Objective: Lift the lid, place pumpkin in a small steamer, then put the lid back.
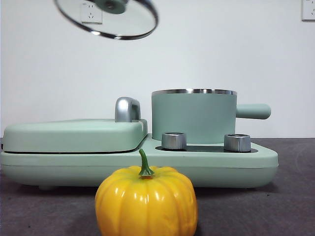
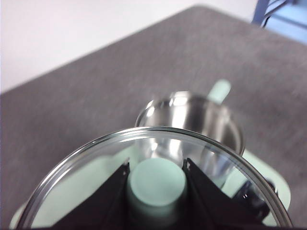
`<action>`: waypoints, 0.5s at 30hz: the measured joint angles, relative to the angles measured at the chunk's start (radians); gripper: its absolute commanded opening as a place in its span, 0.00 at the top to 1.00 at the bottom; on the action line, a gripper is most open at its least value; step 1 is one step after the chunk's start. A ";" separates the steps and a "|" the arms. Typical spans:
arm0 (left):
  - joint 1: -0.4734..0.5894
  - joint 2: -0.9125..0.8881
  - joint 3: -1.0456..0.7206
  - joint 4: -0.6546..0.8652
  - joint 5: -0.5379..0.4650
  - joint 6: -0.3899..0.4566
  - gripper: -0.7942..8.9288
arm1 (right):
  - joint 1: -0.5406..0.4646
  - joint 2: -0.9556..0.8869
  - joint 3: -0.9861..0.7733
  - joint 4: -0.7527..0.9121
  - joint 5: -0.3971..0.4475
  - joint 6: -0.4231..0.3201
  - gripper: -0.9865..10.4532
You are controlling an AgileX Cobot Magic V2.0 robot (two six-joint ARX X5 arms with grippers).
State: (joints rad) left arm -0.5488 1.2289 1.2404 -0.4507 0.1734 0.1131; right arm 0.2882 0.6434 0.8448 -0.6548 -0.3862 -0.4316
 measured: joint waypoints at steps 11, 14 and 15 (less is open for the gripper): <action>0.073 -0.101 0.000 -0.061 -0.044 0.030 0.91 | 0.225 0.174 0.004 -0.074 -0.032 0.044 0.57; 0.084 -0.103 0.000 -0.074 -0.045 0.040 0.91 | 0.313 0.237 0.004 -0.071 -0.032 0.044 0.53; 0.087 -0.103 0.000 -0.076 -0.045 0.043 0.91 | 0.334 0.253 0.004 -0.070 -0.032 0.044 0.53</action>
State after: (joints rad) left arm -0.4622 1.1263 1.2404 -0.5262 0.1287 0.1566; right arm 0.6224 0.8963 0.8486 -0.7250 -0.4179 -0.3874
